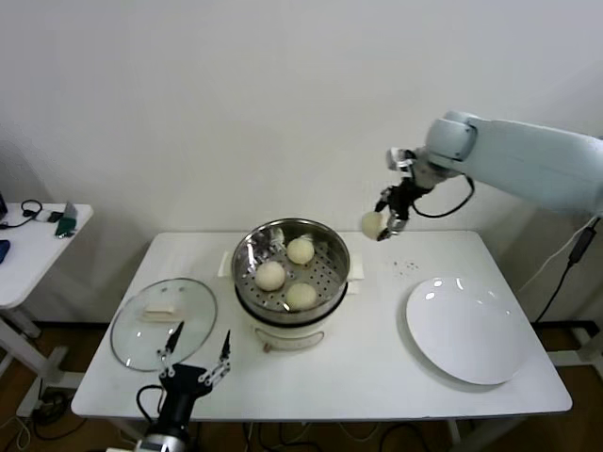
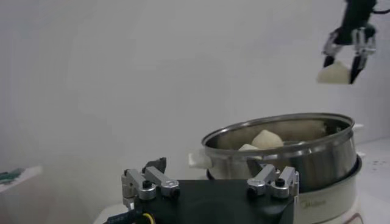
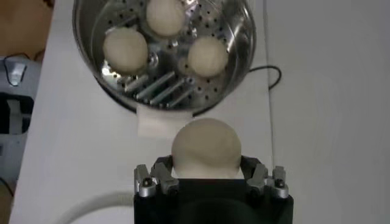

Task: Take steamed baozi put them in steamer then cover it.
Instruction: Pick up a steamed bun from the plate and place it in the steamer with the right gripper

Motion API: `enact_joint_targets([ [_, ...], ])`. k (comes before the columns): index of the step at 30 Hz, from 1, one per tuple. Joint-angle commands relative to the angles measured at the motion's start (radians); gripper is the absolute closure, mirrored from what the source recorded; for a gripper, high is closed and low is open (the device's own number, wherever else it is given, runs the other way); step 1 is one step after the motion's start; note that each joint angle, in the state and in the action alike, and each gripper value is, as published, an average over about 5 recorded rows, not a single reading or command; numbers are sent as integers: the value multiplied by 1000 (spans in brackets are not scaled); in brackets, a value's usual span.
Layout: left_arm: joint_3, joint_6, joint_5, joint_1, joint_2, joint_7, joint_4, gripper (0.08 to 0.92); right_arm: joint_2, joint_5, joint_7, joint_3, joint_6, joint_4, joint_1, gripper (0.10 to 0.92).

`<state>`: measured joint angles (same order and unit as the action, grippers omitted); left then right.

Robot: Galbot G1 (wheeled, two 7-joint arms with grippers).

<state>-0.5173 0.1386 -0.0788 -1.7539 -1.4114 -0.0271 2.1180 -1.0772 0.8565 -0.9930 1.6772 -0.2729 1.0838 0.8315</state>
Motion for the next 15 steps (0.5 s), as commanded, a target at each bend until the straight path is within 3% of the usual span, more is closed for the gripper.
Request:
enact_joint_targets([
  [1,-4,1,10,1,9,6,-1,177,-248,215,53,147,-48,9,53,313],
  [15,-22,1,34,20,32,12,-10,177,-330,158,60,173,-52,-90,-84,311],
])
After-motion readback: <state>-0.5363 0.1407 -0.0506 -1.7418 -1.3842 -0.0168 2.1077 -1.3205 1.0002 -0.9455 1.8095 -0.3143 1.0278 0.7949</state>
